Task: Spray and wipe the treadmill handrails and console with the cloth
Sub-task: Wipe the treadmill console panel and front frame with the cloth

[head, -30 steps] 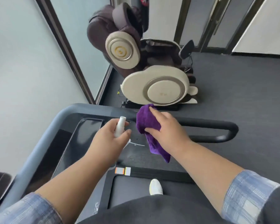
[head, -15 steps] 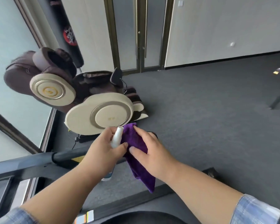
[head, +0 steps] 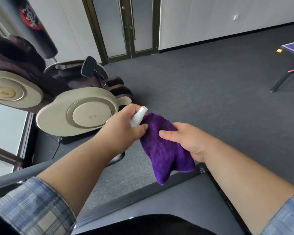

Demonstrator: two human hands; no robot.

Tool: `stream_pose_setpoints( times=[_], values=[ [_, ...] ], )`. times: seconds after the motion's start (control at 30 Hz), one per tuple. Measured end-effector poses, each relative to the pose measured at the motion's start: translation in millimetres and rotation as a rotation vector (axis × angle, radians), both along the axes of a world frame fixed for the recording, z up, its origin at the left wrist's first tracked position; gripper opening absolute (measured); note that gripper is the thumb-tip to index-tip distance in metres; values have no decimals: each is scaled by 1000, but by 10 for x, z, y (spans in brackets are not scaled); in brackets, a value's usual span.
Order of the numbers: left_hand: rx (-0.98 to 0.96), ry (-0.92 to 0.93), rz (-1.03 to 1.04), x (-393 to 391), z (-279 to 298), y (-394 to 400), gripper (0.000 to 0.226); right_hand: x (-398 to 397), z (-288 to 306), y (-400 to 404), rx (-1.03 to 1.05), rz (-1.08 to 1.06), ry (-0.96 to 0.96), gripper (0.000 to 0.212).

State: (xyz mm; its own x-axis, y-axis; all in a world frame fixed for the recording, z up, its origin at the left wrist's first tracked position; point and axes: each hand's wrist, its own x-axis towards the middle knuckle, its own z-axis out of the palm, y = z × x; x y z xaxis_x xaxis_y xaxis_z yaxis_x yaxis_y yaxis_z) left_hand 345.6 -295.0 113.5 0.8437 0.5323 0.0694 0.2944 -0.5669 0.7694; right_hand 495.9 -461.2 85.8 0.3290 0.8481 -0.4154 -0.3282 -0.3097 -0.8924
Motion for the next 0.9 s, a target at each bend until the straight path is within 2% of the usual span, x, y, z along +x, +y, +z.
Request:
stream_pose_setpoints(
  times=[0.1, 0.27, 0.4, 0.43, 0.5, 0.6, 0.77, 0.9],
  values=[
    [69, 37, -77, 311, 8, 117, 27, 282, -14, 22, 5, -42, -9, 49],
    [130, 85, -190, 856, -84, 346, 28, 670, -83, 71, -13, -206, -226, 41],
    [73, 65, -221, 1279, -178, 533, 30, 980, -156, 213, -9, -297, -286, 49],
    [41, 60, -211, 1370, -203, 580, 32, 1053, -181, 256, 7, -322, -272, 49],
    [-69, 24, -174, 1536, -268, 679, 39, 1193, -228, 340, 49, -357, -223, 34],
    [-323, -75, -77, 1771, -421, 808, 36, 1442, -305, 419, 83, -369, -117, 20],
    [-593, -38, -38, 2201, -674, 866, 37, 2085, -305, 597, 204, -274, 131, 44],
    [-728, -44, -9, 2613, -770, 797, 37, 2689, -259, 791, 196, -164, 204, 45]
  ],
)
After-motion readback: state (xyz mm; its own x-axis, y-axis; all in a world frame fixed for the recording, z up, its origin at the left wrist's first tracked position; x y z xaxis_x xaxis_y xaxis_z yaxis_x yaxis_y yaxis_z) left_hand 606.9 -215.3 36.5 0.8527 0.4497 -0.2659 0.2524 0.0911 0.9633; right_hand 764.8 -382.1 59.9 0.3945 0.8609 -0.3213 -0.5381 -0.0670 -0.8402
